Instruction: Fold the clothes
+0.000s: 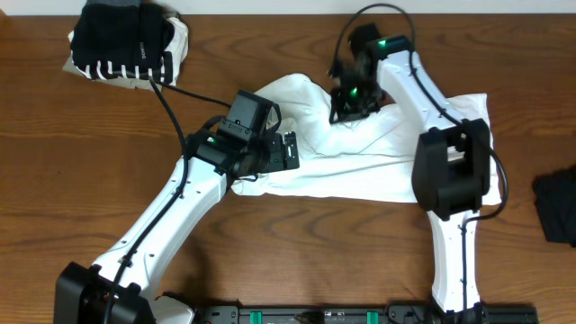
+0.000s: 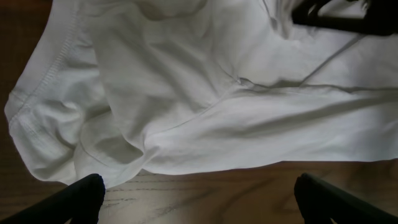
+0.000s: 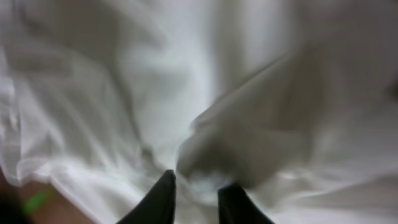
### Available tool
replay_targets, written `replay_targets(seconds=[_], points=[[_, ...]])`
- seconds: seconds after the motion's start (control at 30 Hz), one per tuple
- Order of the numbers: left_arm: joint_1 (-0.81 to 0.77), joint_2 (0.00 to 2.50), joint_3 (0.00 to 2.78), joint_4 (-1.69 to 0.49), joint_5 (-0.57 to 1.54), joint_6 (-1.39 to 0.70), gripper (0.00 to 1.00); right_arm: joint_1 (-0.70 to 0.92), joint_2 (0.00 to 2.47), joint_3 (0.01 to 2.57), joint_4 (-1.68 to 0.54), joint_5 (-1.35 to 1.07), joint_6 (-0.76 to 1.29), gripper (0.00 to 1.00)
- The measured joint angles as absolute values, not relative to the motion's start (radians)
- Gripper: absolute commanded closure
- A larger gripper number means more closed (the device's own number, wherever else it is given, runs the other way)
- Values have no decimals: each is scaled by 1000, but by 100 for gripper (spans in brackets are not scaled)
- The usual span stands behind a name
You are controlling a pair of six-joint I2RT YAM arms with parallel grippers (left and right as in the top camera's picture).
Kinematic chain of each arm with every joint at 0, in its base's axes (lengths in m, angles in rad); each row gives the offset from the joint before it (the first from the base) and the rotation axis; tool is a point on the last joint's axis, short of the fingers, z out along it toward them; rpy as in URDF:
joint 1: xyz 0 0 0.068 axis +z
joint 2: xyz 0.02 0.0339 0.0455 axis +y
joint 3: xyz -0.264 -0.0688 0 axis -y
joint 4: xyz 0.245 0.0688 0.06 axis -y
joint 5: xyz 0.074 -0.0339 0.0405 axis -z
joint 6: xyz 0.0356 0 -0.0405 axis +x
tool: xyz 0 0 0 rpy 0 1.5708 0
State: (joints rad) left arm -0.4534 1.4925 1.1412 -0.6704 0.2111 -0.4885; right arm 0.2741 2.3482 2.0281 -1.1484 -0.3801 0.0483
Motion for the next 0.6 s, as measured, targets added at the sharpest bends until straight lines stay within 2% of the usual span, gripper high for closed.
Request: replay_targets(seconds=[0.03,0.1,0.33,0.6], points=[[-453,1493,1141,-670,211,-488,1,263,2335,2028,-1115,-371,61,25],[-453,1493,1141,-670,211,-488,1,244,2307,2029,-1058,-364,84,21],[-453,1493,1141,-670,211,-488,1,150,2253,2046,-982,-367,163,21],[-453,1493,1141,-670,211,-488,1,112,2323,2046,-965,-412,189,27]])
